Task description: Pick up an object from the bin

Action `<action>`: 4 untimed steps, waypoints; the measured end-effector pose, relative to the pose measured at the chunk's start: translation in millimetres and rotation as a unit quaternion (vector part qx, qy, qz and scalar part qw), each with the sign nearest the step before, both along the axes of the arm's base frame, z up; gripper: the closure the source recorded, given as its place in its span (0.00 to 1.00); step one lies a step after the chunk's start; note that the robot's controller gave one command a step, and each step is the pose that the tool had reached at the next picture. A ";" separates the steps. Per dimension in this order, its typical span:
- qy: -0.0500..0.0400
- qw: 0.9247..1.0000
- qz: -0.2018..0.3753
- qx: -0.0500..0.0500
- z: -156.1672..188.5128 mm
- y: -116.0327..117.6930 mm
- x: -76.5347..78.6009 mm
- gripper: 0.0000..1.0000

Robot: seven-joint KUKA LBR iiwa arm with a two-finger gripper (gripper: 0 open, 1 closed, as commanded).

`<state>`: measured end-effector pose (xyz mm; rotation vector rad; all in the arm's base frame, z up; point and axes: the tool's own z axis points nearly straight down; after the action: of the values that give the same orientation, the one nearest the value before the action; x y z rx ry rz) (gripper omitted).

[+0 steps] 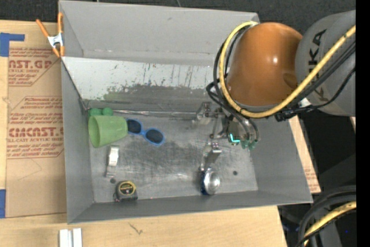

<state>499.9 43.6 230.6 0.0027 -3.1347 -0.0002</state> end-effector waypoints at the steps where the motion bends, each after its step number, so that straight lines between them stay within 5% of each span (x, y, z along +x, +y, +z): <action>1: -0.018 0.997 0.080 0.001 -155.2 41.3 66.1 0.00; 2: -0.006 0.999 0.049 0.002 -129.2 85.2 89.4 0.00; 3: -0.004 1.000 -0.010 0.000 -131.2 69.8 78.1 0.00; 4: -0.006 0.994 -0.106 0.003 -155.5 59.1 84.6 0.00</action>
Offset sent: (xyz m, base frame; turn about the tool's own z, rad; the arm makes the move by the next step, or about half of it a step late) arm 0.0572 0.0408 -0.1606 -0.1638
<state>584.5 102.7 75.0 -0.3318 -3.1296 -0.0097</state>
